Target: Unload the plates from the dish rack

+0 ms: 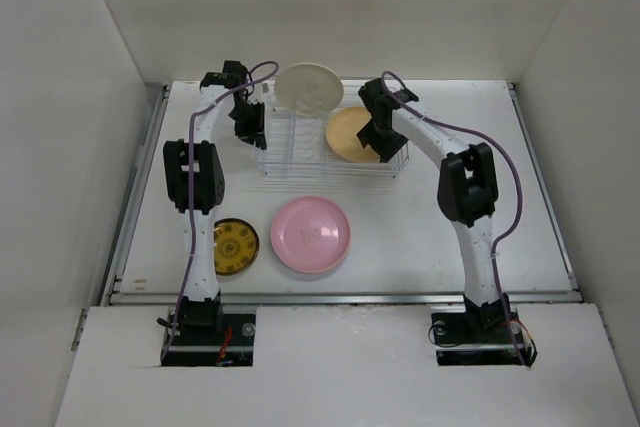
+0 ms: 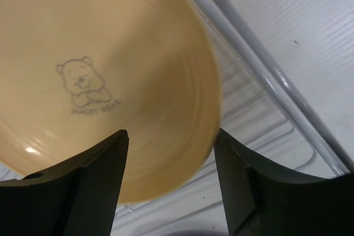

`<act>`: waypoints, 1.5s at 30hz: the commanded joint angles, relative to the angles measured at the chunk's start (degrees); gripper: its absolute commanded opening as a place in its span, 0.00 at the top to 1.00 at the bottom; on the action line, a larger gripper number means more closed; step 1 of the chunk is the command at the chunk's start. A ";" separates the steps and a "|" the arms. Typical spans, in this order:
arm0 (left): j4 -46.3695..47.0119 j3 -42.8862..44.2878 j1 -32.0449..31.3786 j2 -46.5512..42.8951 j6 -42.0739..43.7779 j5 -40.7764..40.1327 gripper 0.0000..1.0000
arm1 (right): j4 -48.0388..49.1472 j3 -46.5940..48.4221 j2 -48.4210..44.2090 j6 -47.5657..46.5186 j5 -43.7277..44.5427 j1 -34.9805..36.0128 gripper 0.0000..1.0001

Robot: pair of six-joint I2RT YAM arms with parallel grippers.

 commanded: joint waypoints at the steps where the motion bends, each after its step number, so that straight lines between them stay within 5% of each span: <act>1: -1.24 -0.75 -0.24 -4.02 -0.27 1.91 1.00 | 0.15 0.50 3.38 -0.30 1.59 -2.65 0.33; 7: -1.77 -1.28 -0.24 -4.02 0.87 0.85 1.00 | 2.96 -3.10 4.96 -1.54 1.07 -3.18 0.56; 12: -2.30 -1.28 -0.24 -4.02 0.87 0.85 1.00 | 4.64 -4.25 4.34 -3.47 1.76 -3.18 1.00; 33: -2.30 -0.75 -0.24 -3.50 0.87 0.32 1.00 | 10.70 -6.63 -15.77 -13.40 16.96 0.25 1.00; 42: -2.30 -0.75 -0.24 -3.50 0.26 0.32 1.00 | 0.59 -0.82 -17.35 -14.90 24.44 2.36 1.00; 45: -2.30 -0.06 -0.24 -3.50 0.26 0.32 1.00 | 5.05 -7.48 -23.39 -18.92 23.84 5.34 1.00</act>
